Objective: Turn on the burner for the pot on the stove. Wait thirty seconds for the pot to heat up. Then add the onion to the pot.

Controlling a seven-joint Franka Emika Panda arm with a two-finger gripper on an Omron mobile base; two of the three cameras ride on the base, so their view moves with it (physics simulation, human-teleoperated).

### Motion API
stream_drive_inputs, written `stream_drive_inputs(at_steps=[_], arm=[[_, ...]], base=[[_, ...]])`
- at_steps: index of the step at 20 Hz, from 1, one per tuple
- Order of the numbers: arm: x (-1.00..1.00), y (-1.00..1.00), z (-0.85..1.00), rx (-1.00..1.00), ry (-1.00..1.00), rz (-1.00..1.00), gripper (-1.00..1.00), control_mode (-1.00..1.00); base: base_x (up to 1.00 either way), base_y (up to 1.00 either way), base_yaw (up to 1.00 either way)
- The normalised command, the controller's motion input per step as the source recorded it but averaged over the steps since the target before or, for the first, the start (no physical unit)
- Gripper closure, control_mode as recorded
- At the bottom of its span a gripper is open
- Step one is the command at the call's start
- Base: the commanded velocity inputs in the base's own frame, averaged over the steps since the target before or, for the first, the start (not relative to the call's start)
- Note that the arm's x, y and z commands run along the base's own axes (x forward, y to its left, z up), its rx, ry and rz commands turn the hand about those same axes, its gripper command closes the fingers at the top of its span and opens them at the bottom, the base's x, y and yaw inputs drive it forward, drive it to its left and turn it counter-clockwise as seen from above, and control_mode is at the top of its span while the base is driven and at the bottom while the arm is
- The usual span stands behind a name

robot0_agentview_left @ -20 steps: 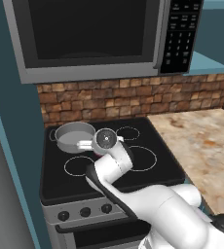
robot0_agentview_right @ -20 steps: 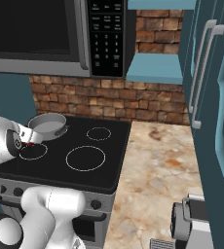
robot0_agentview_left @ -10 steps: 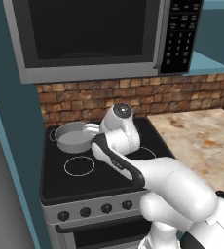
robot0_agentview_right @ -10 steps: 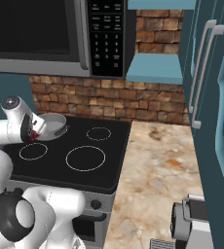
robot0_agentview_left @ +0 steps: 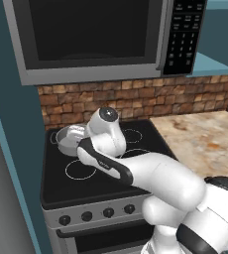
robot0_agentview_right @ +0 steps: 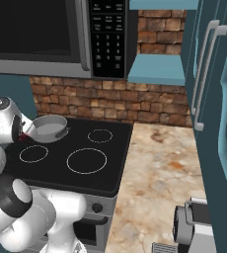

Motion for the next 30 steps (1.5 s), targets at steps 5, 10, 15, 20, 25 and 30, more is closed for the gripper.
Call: stream_drive_inputs(at_steps=[5,10,15,20,25,30], arm=[[0.21,0.17,0.0,0.0,0.0,-0.04,1.0,-1.0],[0.61,0.0,0.0,0.0,0.01,-0.05,1.0,-1.0],[0.73,0.01,0.0,0.0,0.01,-0.06,1.0,-1.0],[0.69,0.07,0.0,0.0,0.0,-0.08,1.0,-1.0],[0.55,0.13,-0.14,-0.01,0.02,-0.05,1.0,-1.0],[0.24,0.11,-0.19,0.0,0.05,0.0,1.0,-1.0]], base=[[0.0,0.0,0.0],[0.0,0.0,0.0],[0.0,0.0,0.0],[0.0,0.0,0.0],[0.0,0.0,0.0],[0.0,0.0,0.0]])
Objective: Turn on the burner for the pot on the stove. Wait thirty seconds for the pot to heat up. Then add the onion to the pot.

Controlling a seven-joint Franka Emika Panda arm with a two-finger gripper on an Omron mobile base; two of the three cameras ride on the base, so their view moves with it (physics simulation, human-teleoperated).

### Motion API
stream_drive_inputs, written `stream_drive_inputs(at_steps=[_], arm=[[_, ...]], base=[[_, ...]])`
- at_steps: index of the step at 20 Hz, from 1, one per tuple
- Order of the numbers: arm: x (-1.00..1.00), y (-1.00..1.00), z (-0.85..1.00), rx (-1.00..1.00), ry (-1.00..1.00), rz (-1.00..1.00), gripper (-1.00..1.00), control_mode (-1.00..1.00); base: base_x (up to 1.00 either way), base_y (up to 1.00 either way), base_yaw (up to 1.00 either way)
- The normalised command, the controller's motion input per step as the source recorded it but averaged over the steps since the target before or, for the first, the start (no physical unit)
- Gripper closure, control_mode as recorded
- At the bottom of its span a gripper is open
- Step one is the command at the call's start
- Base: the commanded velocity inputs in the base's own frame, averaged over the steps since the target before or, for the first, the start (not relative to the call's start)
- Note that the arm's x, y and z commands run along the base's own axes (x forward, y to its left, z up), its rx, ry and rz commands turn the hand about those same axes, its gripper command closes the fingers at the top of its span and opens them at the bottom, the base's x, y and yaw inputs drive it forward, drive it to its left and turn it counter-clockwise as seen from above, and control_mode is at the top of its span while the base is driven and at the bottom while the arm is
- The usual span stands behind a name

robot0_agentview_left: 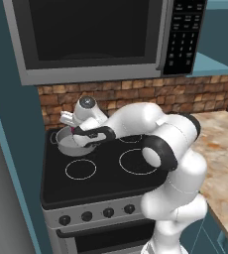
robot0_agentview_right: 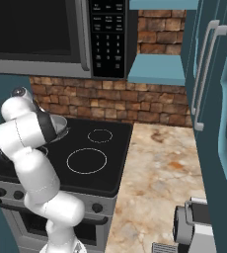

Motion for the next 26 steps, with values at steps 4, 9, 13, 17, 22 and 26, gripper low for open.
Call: stream_drive_inputs(at_steps=[4,9,13,17,22,26], arm=[[0.13,0.08,-0.16,0.0,0.01,0.0,1.0,-1.0],[0.19,0.0,-0.28,-0.01,0.0,0.0,1.0,-1.0],[0.38,0.0,-0.08,0.0,0.0,0.0,1.0,-1.0],[0.44,0.07,-0.11,0.0,0.0,0.0,1.0,-1.0],[0.25,0.05,-0.08,-0.01,0.0,0.0,-1.0,-1.0],[0.0,0.0,0.0,0.0,0.0,0.0,-1.0,-1.0]], base=[[0.0,0.0,0.0],[0.0,0.0,0.0],[0.0,0.0,0.0],[0.0,0.0,0.0],[0.0,0.0,0.0],[0.0,0.0,0.0]])
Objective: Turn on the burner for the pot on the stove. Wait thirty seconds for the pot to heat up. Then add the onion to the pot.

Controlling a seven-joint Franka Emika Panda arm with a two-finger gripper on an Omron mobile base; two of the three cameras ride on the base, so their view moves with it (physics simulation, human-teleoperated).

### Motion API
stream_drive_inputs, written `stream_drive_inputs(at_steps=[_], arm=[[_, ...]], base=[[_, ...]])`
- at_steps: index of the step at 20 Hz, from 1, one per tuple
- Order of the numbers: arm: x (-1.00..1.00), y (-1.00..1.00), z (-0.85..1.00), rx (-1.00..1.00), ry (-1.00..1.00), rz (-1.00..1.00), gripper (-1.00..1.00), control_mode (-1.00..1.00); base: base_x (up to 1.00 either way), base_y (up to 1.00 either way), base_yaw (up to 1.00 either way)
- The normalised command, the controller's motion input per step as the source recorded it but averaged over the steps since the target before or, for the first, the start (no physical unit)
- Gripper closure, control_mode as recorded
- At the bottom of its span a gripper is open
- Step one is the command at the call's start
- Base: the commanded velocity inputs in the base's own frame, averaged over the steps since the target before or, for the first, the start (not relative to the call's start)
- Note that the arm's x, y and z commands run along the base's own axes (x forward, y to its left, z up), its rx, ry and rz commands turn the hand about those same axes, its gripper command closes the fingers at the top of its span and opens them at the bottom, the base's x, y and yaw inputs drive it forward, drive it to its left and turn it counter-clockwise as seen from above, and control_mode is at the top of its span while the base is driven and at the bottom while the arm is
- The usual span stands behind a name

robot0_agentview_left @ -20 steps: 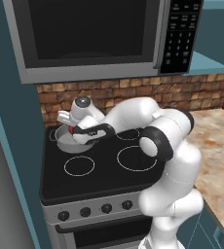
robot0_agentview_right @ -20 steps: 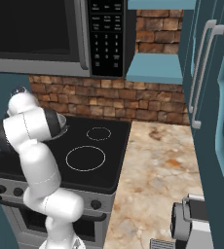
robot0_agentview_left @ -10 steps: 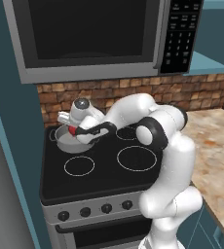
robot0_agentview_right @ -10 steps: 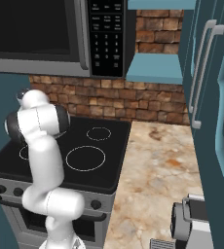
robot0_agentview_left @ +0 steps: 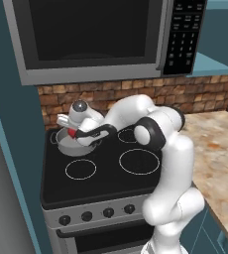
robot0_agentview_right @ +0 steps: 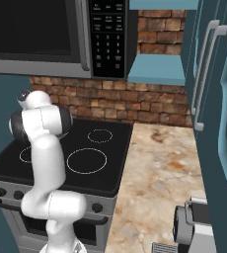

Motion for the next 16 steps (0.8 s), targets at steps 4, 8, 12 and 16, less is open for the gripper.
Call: stream_drive_inputs(at_steps=[4,8,12,16], arm=[[0.0,0.0,0.0,0.0,0.0,0.0,-1.0,-1.0],[0.0,0.0,0.0,0.0,0.0,0.0,-1.0,-1.0],[-0.44,0.06,0.25,0.0,-0.13,0.02,-1.0,-1.0],[-1.0,0.04,0.42,0.0,-0.35,0.17,-1.0,-1.0]], base=[[0.0,0.0,0.0],[0.0,0.0,0.0],[0.0,0.0,0.0],[0.0,0.0,0.0]])
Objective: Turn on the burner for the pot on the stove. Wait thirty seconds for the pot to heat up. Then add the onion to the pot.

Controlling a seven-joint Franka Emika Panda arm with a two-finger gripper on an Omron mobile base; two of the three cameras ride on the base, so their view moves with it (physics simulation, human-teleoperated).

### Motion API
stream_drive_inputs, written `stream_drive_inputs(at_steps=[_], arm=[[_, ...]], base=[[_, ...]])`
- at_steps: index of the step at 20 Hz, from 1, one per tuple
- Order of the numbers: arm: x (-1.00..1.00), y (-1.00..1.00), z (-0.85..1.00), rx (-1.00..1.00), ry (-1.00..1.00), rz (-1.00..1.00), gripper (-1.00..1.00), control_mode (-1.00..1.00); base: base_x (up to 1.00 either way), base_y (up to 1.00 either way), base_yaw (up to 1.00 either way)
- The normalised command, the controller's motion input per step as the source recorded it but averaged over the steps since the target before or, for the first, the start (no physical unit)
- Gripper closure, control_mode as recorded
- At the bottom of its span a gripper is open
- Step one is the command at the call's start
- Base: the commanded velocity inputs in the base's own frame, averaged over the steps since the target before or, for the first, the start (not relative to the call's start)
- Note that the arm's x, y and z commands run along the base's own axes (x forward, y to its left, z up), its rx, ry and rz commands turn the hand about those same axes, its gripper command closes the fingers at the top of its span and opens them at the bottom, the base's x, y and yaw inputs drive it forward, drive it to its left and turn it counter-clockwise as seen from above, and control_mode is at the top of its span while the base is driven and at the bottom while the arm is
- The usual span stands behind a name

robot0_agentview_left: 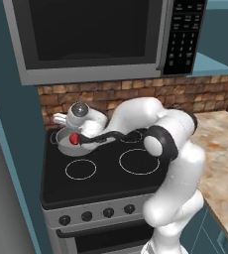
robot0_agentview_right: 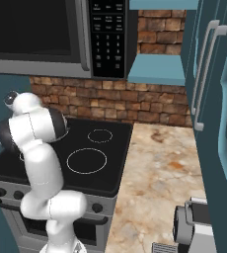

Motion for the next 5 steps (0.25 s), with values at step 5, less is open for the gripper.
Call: stream_drive_inputs(at_steps=[5], arm=[[-1.0,-0.49,0.13,0.02,-0.41,0.01,-1.0,-1.0]], base=[[0.0,0.0,0.0]])
